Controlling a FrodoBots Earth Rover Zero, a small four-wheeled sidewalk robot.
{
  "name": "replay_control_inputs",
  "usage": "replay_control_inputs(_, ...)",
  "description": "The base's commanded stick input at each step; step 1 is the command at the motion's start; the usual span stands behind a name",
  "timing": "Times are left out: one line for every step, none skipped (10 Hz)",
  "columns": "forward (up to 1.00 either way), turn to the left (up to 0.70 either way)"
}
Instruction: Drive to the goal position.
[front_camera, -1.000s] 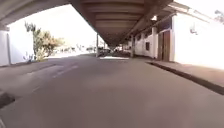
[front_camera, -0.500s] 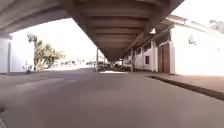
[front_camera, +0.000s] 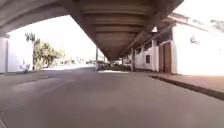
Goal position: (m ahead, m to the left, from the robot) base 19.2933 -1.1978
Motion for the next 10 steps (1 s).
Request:
replay_control_inputs(0.5, 0.0)
replay_control_inputs(0.5, 0.0)
replay_control_inputs(0.5, 0.0)
replay_control_inputs(0.5, 0.0)
replay_control_inputs(0.5, 0.0)
replay_control_inputs(0.5, 0.0)
replay_control_inputs(0.5, 0.0)
replay_control_inputs(0.5, 0.0)
replay_control_inputs(0.5, 0.0)
replay_control_inputs(0.5, 0.0)
